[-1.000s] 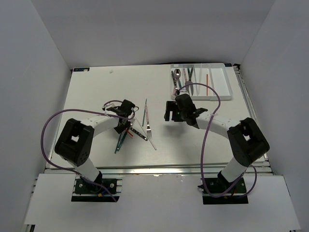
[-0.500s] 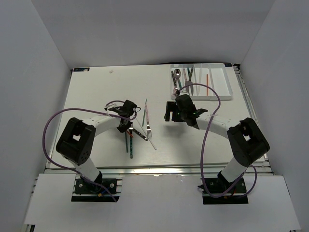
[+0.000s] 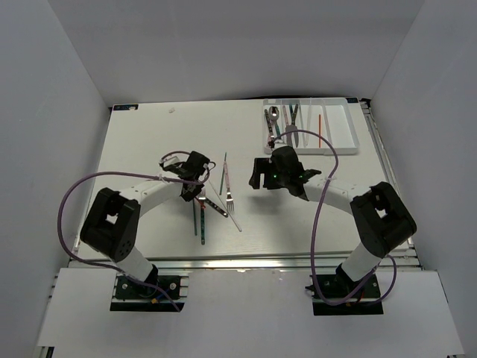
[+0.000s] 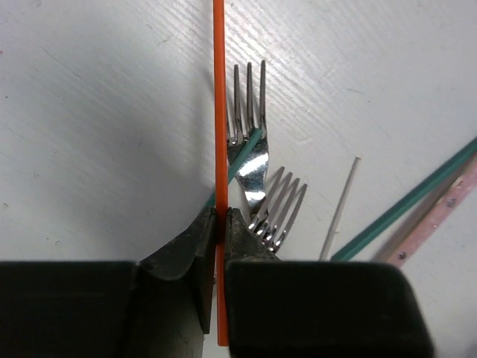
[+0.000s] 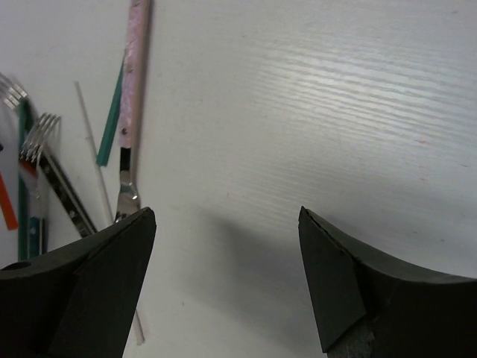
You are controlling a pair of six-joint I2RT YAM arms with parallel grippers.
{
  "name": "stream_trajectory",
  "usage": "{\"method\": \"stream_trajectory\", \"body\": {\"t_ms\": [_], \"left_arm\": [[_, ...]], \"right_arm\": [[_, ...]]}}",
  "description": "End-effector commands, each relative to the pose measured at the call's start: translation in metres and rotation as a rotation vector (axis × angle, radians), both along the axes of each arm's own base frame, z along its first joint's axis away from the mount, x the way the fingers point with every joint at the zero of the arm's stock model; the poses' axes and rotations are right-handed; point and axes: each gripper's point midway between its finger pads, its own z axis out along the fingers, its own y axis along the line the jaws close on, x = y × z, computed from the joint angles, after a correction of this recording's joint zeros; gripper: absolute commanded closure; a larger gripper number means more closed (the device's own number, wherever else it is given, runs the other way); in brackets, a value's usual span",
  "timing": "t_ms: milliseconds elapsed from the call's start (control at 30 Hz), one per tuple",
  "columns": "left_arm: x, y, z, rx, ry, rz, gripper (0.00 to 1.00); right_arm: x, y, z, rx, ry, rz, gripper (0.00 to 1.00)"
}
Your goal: Sort the eating utensils into containers
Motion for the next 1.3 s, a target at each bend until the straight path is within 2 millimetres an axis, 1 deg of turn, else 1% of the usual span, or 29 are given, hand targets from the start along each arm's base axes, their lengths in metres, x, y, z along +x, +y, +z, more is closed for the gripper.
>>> {"method": "stream_trajectory", "body": {"t_ms": [0, 33, 67, 100, 133, 167, 200, 233, 267, 300, 333, 367, 400, 433, 500, 533, 567, 633, 767, 800, 867, 967, 1000, 1067, 1100, 1167, 1200, 1233, 1267], "left_arm": [[0.013, -0.006, 0.04, -0.038, -0.114, -0.008, 1.0], [0.012, -0.007, 0.043, -0.049, -0.122, -0.013, 1.0], [0.012, -0.01, 0.046, -0.058, -0.133, -0.026, 1.0], [0.01, -0.011, 0.046, -0.066, -0.137, -0.038, 1.0], [0.017, -0.018, 0.059, -0.113, -0.2, -0.058, 1.0], [0.017, -0.031, 0.063, -0.168, -0.215, -0.115, 1.0], [0.025, -0.045, 0.075, -0.249, -0.308, -0.162, 1.0], [0.025, -0.056, 0.081, -0.302, -0.341, -0.215, 1.0], [0.02, -0.073, 0.084, -0.38, -0.347, -0.288, 1.0], [0.016, -0.079, 0.081, -0.411, -0.35, -0.32, 1.0], [0.019, -0.092, 0.091, -0.453, -0.391, -0.363, 1.0], [0.016, -0.102, 0.092, -0.483, -0.384, -0.417, 1.0], [0.015, -0.106, 0.095, -0.497, -0.391, -0.442, 1.0], [0.016, -0.116, 0.101, -0.524, -0.42, -0.475, 1.0], [0.01, -0.132, 0.106, -0.59, -0.434, -0.53, 1.0], [0.009, -0.136, 0.11, -0.616, -0.464, -0.542, 1.0], [0.008, -0.139, 0.115, -0.635, -0.478, -0.548, 1.0], [0.006, -0.142, 0.117, -0.648, -0.496, -0.56, 1.0], [0.005, -0.144, 0.125, -0.671, -0.534, -0.571, 1.0], [0.005, -0.146, 0.129, -0.683, -0.549, -0.578, 1.0], [0.004, -0.146, 0.128, -0.696, -0.55, -0.575, 1.0], [0.004, -0.148, 0.131, -0.713, -0.567, -0.58, 1.0], [0.003, -0.149, 0.133, -0.717, -0.572, -0.584, 1.0], [0.003, -0.149, 0.133, -0.715, -0.57, -0.587, 1.0], [0.003, -0.149, 0.133, -0.716, -0.571, -0.591, 1.0], [0.002, -0.15, 0.132, -0.716, -0.566, -0.601, 1.0], [0.003, -0.151, 0.133, -0.706, -0.559, -0.608, 0.98], [0.004, -0.15, 0.133, -0.673, -0.557, -0.63, 0.88], [0.01, -0.145, 0.134, -0.623, -0.556, -0.618, 0.54]], "right_arm": [[-0.012, 0.027, 0.024, 0.136, -0.056, 0.164, 0.19], [-0.018, 0.035, 0.031, 0.18, -0.065, 0.217, 0.2], [-0.028, 0.051, 0.044, 0.265, -0.074, 0.313, 0.21], [-0.036, 0.058, 0.049, 0.31, -0.069, 0.361, 0.22], [-0.045, 0.067, 0.055, 0.368, -0.047, 0.403, 0.23], [-0.058, 0.08, 0.072, 0.463, -0.056, 0.511, 0.24], [-0.066, 0.085, 0.075, 0.516, -0.011, 0.523, 0.25], [-0.074, 0.089, 0.081, 0.562, 0.007, 0.569, 0.25], [-0.078, 0.092, 0.085, 0.591, 0.016, 0.581, 0.25], [-0.079, 0.096, 0.093, 0.622, -0.006, 0.6, 0.26], [-0.082, 0.099, 0.095, 0.643, 0.013, 0.608, 0.26], [-0.083, 0.102, 0.098, 0.652, 0.01, 0.613, 0.26], [-0.086, 0.105, 0.097, 0.65, 0.023, 0.617, 0.27], [-0.079, 0.109, 0.1, 0.635, 0.004, 0.603, 0.28], [-0.074, 0.113, 0.091, 0.588, 0.037, 0.562, 0.29], [-0.07, 0.112, 0.081, 0.562, 0.064, 0.526, 0.32], [-0.068, 0.112, 0.079, 0.558, 0.071, 0.511, 0.33], [-0.063, 0.109, 0.072, 0.528, 0.079, 0.468, 0.34], [-0.063, 0.106, 0.072, 0.509, 0.073, 0.459, 0.35], [-0.063, 0.106, 0.073, 0.511, 0.074, 0.46, 0.36], [-0.064, 0.107, 0.073, 0.516, 0.073, 0.464, 0.39], [-0.061, 0.107, 0.071, 0.515, 0.074, 0.447, 0.51], [-0.059, 0.107, 0.071, 0.515, 0.071, 0.436, 0.59], [-0.056, 0.107, 0.072, 0.522, 0.059, 0.426, 0.66], [-0.056, 0.108, 0.072, 0.524, 0.061, 0.421, 0.81], [-0.053, 0.108, 0.073, 0.53, 0.06, 0.415, 1.0], [-0.052, 0.109, 0.073, 0.529, 0.06, 0.412, 1.0], [-0.048, 0.107, 0.071, 0.517, 0.055, 0.394, 1.0], [-0.042, 0.102, 0.07, 0.507, 0.052, 0.374, 1.0]]}}
